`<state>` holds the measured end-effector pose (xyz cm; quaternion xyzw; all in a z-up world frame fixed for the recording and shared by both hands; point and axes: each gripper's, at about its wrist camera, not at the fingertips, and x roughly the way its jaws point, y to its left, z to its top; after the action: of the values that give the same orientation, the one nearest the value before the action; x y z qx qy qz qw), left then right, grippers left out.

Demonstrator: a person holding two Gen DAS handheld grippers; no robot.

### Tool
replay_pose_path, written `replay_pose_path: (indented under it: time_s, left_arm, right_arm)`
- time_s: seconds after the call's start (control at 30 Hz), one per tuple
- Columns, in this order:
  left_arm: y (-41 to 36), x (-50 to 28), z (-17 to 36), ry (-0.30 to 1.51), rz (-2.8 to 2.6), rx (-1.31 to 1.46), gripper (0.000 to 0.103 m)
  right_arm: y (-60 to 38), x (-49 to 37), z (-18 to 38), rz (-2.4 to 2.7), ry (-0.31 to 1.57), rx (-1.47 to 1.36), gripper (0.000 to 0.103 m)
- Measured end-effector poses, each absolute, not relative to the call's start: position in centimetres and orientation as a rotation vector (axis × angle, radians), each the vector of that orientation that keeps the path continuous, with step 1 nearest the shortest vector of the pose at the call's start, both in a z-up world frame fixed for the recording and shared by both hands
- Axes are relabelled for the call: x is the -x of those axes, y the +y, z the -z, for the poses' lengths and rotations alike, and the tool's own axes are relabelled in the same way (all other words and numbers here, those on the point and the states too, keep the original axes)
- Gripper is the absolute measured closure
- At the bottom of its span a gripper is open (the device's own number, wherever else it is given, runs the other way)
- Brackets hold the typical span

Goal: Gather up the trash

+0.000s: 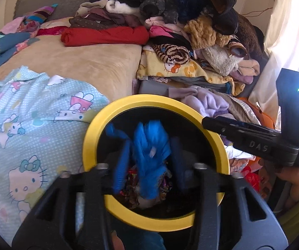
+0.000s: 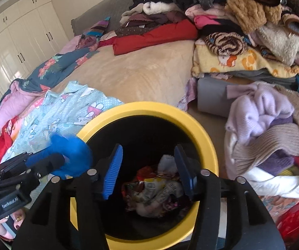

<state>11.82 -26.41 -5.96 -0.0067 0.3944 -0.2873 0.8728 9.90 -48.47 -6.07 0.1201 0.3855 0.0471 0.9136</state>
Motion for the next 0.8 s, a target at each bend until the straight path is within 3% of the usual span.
replay_pose_path:
  time_s: [0.17,0.3,0.8]
  left_arm:
    - [-26.2,-11.4,4.9,0.787,0.591,0.014,0.035]
    - [-25.1,-11.2,4.1,0.773,0.561,0.048,0.013]
    - [-16.3,-8.1,-1.1,0.582,0.331,0.071,0.011]
  right_arm:
    - [-48.3,-8.2,4.1,-0.098,0.712,-0.207,0.022]
    - [-48.0,-6.8,2.7,-0.056,0.643,-0.180,0.011]
    - [-40.1,-2.7,0.7,-0.082,0.401,-0.138,0.006]
